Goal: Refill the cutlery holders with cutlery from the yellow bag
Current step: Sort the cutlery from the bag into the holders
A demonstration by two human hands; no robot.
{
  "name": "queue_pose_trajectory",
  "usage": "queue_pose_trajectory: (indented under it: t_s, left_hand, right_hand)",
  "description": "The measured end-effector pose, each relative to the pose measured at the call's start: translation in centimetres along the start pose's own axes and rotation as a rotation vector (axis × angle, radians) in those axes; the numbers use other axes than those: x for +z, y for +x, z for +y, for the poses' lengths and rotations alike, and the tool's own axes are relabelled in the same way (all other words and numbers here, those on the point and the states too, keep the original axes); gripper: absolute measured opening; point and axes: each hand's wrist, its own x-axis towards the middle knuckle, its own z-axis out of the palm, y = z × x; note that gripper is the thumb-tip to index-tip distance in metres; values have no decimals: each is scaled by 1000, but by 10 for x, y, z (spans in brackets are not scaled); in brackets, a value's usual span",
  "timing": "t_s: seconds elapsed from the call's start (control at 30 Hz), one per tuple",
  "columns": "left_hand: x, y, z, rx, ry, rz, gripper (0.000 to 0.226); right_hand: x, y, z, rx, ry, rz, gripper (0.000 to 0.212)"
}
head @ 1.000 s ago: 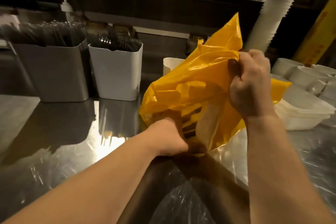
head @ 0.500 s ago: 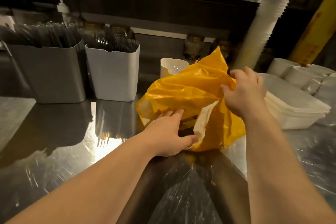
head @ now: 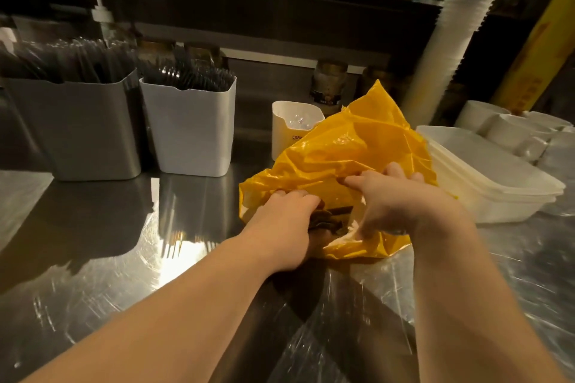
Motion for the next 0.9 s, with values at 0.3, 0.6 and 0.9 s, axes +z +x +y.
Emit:
queue_pose_trajectory:
  t_s: [0.3,0.6,0.9]
  left_hand:
    - [0,0,2,25,-33,54,53]
    - [-14,-1,-14,34,-20,138,6]
    - [-32,-4,-31,89,-22,163,10]
  right_hand:
    - [-5,-6,-5,-102,-77,-123,95]
    - [-1,-2,0,-141,0,-108,77]
    - [0,5,-7,-48,87,17,63]
